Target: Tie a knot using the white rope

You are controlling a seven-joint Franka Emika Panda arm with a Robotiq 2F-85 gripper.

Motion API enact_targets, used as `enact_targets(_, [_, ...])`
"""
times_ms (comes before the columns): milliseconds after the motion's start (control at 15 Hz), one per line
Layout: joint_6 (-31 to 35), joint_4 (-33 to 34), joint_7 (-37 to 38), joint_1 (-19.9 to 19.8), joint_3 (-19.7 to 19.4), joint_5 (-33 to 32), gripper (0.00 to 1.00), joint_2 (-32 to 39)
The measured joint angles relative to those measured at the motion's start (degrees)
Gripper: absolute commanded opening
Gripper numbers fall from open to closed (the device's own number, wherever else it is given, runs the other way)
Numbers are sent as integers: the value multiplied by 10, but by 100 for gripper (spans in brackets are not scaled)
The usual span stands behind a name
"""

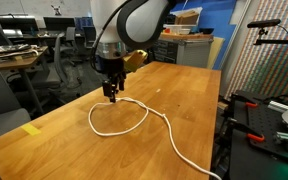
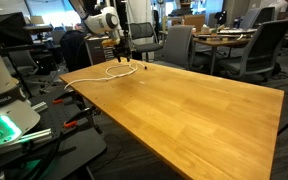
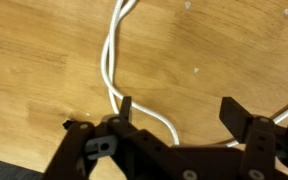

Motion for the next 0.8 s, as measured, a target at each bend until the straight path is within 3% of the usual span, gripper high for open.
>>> enact_targets(267, [-1, 11, -19, -14, 15, 36, 100, 9])
enact_targets(533, [-10, 79, -48, -43, 31, 94, 100, 38])
enact_targets(800, [-21, 154, -47, -47, 19, 101, 100, 83])
